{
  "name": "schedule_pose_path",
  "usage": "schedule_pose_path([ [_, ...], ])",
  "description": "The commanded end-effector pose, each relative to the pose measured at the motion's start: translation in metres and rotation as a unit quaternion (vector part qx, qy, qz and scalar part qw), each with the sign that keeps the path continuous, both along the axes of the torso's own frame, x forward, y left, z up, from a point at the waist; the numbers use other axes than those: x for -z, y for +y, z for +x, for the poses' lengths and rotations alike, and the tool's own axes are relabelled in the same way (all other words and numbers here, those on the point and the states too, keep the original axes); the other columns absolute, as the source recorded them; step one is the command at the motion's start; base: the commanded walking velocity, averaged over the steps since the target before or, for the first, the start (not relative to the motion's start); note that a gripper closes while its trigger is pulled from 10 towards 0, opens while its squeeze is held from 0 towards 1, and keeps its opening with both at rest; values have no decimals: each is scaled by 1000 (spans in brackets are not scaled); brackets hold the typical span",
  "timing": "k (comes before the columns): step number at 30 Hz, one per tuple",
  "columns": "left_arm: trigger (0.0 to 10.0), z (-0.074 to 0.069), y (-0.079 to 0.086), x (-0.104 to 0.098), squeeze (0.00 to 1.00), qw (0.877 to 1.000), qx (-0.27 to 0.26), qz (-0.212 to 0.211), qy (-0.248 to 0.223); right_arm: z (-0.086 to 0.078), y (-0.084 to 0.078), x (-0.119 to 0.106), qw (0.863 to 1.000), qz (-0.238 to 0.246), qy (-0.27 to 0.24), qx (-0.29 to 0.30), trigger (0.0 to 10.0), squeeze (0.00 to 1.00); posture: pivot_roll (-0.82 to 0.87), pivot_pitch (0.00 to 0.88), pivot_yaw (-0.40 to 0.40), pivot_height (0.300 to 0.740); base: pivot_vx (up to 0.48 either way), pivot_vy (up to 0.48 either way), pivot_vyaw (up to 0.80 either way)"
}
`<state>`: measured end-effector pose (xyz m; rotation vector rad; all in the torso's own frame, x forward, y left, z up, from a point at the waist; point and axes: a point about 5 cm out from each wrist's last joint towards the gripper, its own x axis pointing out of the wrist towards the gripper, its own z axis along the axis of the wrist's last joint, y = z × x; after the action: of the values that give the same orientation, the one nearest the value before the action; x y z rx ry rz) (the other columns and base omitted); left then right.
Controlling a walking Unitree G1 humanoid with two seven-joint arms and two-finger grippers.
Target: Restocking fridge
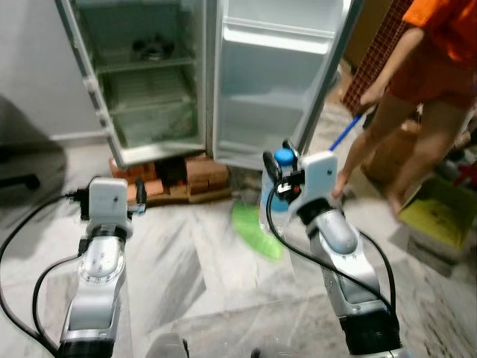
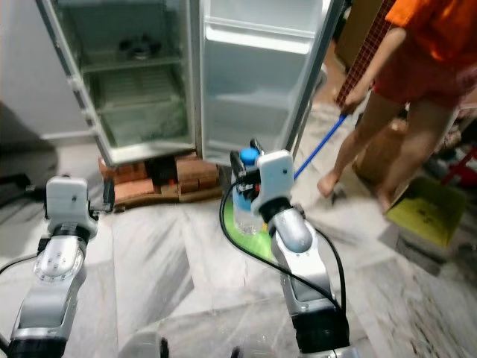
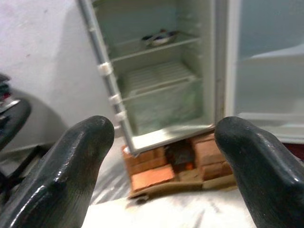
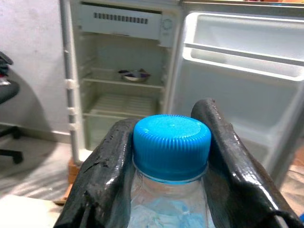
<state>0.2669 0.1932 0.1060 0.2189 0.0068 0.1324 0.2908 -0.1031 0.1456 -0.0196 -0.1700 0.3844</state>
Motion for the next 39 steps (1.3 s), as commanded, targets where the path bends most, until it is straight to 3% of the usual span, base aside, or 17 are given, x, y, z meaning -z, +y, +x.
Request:
schedule_pose_path([
  [1, 10000, 0, -7, 1, 0, 1000, 7, -5, 1, 2, -13, -7, 1000, -6, -19, 21, 10000, 0, 112, 87, -110, 740, 0, 0, 0],
  [21, 10000, 1, -8, -1, 0, 1000, 2, -8, -6, 2, -11, -8, 1000, -8, -20, 15, 10000, 0, 110, 87, -112, 740, 0, 0, 0],
  [39, 10000, 0, -9, 0, 0, 1000, 10, -12, -5, 1, -12, -8, 999, -11, -25, 17, 10000, 0, 106, 94, -111, 740, 384, 14, 0],
])
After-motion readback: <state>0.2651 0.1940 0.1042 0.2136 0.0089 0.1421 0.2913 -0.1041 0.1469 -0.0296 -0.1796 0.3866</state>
